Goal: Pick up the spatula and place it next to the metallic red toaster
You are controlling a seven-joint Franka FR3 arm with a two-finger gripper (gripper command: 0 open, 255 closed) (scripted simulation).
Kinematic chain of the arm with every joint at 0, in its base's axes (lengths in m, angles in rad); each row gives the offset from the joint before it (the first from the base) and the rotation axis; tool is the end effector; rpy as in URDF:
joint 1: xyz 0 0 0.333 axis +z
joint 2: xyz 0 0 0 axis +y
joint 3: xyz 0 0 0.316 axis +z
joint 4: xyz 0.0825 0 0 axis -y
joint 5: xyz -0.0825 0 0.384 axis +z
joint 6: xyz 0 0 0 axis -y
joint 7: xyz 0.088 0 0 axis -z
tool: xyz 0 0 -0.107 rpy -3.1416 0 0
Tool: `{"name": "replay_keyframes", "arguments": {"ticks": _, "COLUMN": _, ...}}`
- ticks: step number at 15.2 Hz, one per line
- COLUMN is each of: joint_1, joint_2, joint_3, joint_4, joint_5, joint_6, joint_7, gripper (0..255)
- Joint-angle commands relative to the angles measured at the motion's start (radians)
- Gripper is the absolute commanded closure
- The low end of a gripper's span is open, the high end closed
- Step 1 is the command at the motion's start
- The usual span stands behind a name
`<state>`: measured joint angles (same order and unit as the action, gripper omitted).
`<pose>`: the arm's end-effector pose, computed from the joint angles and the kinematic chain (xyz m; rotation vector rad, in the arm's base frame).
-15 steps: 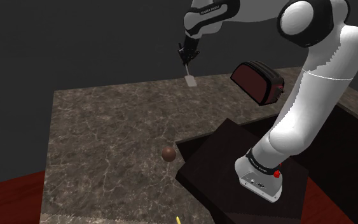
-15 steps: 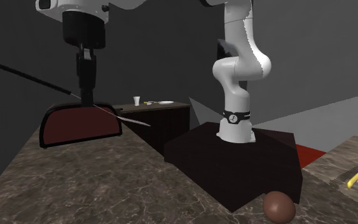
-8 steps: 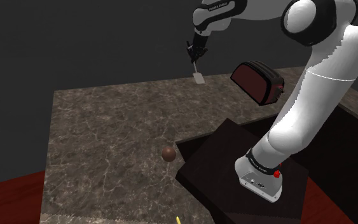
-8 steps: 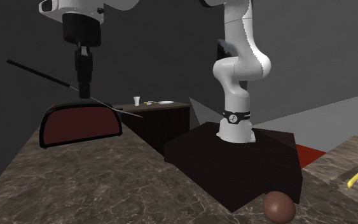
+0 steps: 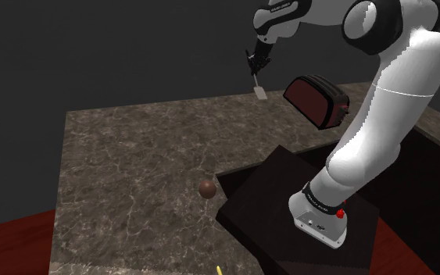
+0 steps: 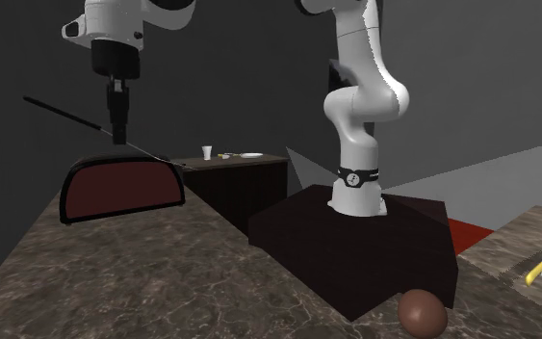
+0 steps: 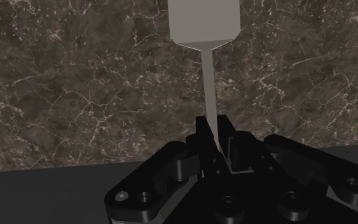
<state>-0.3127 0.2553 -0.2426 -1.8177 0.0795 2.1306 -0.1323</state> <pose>0.5416 -0.3209 0.4079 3.0455 -0.7026 0.1013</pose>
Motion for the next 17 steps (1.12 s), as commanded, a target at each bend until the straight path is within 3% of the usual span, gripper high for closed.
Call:
{"name": "replay_keyframes", "arguments": {"ticks": 1, "joint_1": -0.032, "joint_2": 0.004, "joint_3": -0.015, "joint_4": 0.000, "joint_5": 0.010, "joint_6": 0.002, "joint_7": -0.053, "gripper": 255}}
{"name": "replay_keyframes", "arguments": {"ticks": 9, "joint_1": -0.162, "joint_2": 0.096, "joint_3": -0.062, "joint_4": 0.126, "joint_5": 0.063, "joint_6": -0.044, "joint_7": -0.241, "gripper": 255}}
{"name": "replay_keyframes", "arguments": {"ticks": 17, "joint_1": -0.312, "joint_2": 0.246, "joint_3": -0.086, "joint_4": 0.347, "joint_5": 0.125, "joint_6": -0.129, "joint_7": -0.408, "gripper": 255}}
